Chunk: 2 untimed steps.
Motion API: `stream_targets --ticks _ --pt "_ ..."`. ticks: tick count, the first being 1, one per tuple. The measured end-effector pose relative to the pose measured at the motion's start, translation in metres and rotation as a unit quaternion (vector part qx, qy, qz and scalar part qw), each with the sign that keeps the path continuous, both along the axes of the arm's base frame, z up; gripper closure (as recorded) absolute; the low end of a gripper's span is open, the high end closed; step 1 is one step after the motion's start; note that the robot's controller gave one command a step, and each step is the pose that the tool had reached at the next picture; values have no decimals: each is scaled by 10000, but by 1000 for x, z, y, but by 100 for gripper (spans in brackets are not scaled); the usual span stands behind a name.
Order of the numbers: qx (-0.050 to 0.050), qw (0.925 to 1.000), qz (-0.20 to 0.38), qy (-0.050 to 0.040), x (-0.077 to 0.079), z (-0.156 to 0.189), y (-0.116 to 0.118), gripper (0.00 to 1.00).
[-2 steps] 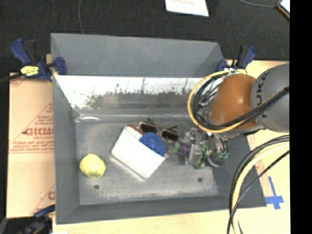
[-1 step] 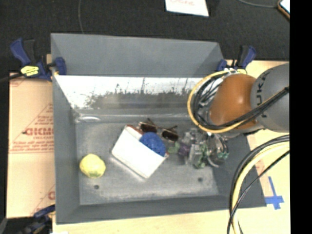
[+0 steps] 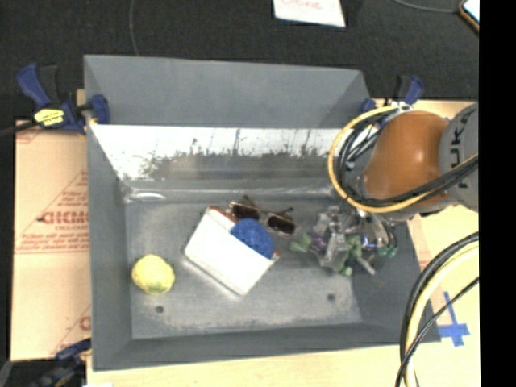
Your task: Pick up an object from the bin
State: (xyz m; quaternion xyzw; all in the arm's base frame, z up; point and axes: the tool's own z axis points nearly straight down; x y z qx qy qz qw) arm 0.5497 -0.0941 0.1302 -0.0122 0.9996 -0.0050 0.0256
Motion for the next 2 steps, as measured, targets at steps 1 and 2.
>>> stream_targets --ticks 1,2 --pt "2 10000 -91 -22 10 80 1 100" --pt "10 10000 -60 49 2 88 2 100"
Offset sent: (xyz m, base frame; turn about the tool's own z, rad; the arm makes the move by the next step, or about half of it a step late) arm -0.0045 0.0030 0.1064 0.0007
